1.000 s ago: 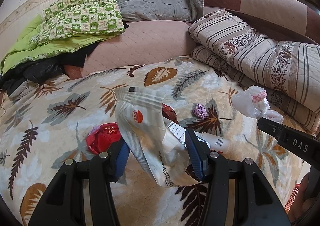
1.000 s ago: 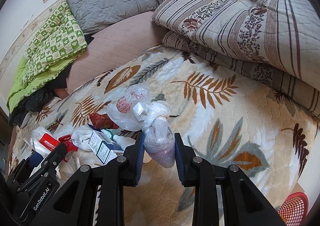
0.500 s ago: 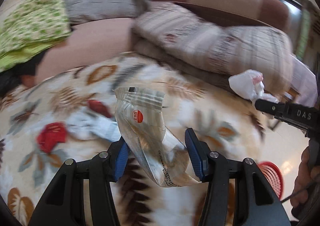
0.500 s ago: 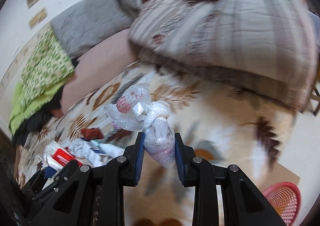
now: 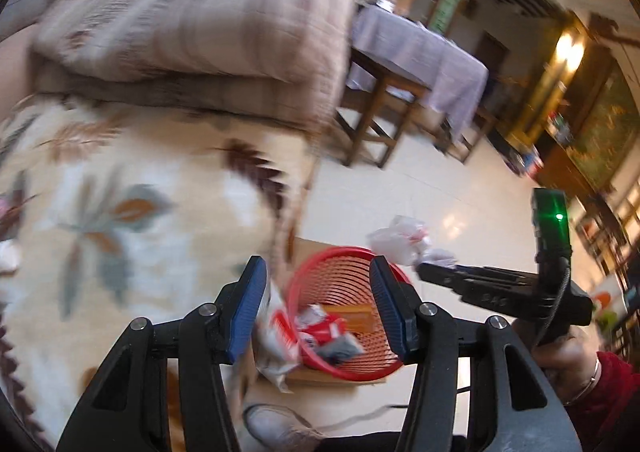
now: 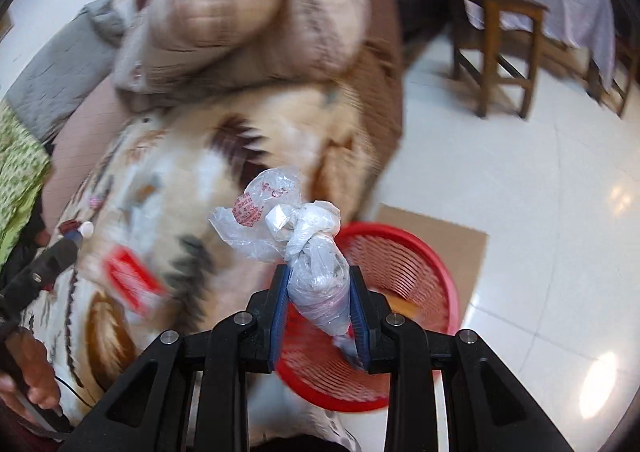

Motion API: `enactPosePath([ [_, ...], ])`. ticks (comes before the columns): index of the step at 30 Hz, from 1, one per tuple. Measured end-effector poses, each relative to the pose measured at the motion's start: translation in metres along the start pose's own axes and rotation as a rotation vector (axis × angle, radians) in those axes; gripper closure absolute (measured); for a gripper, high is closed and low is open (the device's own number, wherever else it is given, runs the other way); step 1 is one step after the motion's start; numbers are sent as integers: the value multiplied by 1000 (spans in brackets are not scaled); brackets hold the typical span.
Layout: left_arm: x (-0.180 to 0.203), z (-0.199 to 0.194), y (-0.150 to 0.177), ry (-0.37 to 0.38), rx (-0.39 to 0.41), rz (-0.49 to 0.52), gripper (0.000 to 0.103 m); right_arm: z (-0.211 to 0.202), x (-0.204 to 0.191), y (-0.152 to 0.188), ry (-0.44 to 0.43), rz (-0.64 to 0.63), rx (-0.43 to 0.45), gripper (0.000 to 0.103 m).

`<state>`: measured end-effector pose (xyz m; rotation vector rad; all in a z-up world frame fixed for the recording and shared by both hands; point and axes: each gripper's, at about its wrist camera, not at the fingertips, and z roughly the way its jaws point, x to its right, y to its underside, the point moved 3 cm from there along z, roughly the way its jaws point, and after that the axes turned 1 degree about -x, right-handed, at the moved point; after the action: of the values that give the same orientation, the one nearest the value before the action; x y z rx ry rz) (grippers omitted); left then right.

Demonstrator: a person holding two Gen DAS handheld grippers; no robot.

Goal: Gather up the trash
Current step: 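Carry both bags to the red basket and open both tools to drop them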

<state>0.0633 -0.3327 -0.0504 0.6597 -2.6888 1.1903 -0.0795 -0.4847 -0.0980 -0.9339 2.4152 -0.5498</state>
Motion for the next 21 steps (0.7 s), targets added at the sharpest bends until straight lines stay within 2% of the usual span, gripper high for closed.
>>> enactPosePath([
  [4,29,33,-2,27,-51,41,50,5,28,11,5,49,-17,71],
  [7,25,38,4,16,-66,31,50,18,40,20,4,53,-53,70],
  [9,16,37,5,-8,-74,11,50,33,39,26,0,39,-103,59],
  [10,7,33,6,-20,-71,-5,50,37,39,28,13,25,-114,55],
  [11,-2,26,5,-32,-64,-21,50,39,40,31,26,13,-114,45],
  [12,-10,20,5,-45,-57,-36,50,39,40,33,33,2,-107,42],
  [14,-27,3,5,-84,-23,-66,50,38,39,32,32,2,-92,42],
  [17,-55,-31,3,-183,41,-122,45,32,29,23,-8,6,-75,42],
  [21,-85,-76,2,-287,106,-214,43,26,-8,10,-57,-51,-42,42],
])
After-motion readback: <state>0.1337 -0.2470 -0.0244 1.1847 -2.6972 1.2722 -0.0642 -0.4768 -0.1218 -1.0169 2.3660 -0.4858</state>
